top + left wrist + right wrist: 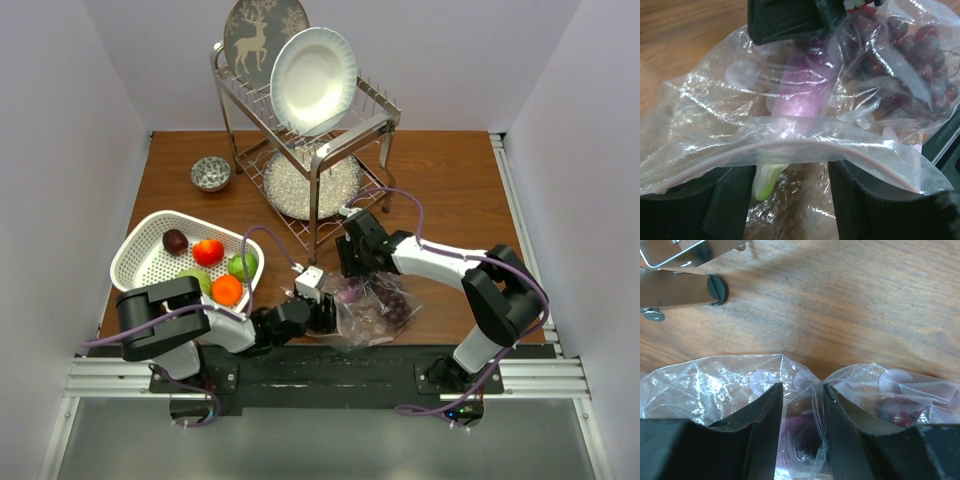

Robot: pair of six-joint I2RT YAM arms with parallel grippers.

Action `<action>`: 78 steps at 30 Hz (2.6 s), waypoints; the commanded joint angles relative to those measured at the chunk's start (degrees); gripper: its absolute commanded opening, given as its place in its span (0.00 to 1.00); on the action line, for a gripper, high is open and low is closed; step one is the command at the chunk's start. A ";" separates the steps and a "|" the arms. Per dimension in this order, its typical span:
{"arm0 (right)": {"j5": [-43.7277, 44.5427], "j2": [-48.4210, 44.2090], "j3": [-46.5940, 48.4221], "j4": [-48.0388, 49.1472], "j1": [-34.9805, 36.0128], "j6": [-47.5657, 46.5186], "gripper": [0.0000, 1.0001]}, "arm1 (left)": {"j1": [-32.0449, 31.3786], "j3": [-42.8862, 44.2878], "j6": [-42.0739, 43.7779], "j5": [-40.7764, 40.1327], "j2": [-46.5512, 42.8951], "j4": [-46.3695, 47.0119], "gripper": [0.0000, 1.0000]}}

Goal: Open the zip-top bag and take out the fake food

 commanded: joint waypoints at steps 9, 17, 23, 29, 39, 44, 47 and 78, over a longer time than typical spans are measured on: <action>3.57 0.22 2.01 -2.00 2.82 2.57 0.43 | -0.20 6.31 3.35 -0.11 3.26 0.83 0.43; 7.19 0.13 2.80 -2.36 2.21 3.45 0.50 | -0.20 4.20 1.24 0.60 -0.16 -1.45 0.18; 14.46 -2.06 0.70 -1.31 1.50 4.33 0.61 | -0.20 2.97 -0.96 1.04 -5.70 -5.67 0.11; 18.18 -6.54 -2.73 1.07 -1.30 5.55 0.63 | -0.29 3.06 -1.49 3.41 -9.39 -10.59 0.08; 20.54 -10.50 -3.53 0.54 -4.91 4.59 0.15 | -0.37 4.63 -1.22 4.47 -14.67 -20.51 0.05; 21.96 -12.61 -4.14 -0.33 -5.00 4.50 0.07 | -0.37 7.88 -1.31 3.33 -16.78 -30.53 0.04; 23.01 -14.01 -4.84 -0.60 -5.00 4.24 0.06 | -0.38 10.08 -0.88 2.54 -17.66 -37.39 0.05; 16.60 -26.06 -8.71 -7.55 -2.72 6.00 0.70 | -0.29 30.04 0.71 6.48 -28.11 -93.29 0.05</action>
